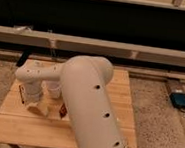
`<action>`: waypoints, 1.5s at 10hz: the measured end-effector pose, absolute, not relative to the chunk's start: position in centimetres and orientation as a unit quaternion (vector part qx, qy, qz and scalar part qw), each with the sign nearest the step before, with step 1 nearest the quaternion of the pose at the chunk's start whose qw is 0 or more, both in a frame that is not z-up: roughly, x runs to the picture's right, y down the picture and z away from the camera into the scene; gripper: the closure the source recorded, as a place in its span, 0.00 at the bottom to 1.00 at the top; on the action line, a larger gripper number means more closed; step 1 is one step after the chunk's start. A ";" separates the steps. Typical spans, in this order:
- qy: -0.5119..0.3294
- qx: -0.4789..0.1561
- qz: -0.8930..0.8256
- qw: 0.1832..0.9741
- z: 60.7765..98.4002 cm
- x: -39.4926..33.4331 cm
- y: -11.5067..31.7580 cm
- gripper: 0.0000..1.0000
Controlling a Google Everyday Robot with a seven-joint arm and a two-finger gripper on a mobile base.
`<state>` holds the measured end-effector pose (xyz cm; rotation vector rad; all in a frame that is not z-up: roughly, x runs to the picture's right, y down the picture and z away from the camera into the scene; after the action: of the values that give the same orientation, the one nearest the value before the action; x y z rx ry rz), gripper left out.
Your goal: Push the eraser across the table
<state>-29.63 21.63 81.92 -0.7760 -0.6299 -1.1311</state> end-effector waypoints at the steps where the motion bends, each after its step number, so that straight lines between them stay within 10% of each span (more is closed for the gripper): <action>1: -0.285 -0.353 -0.515 0.727 82.0 -29.8 21.7 0.20; 15: -0.224 -0.354 -0.552 0.721 85.5 -31.2 18.5 0.20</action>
<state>-31.22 18.47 85.46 -0.7825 -0.4954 -1.2185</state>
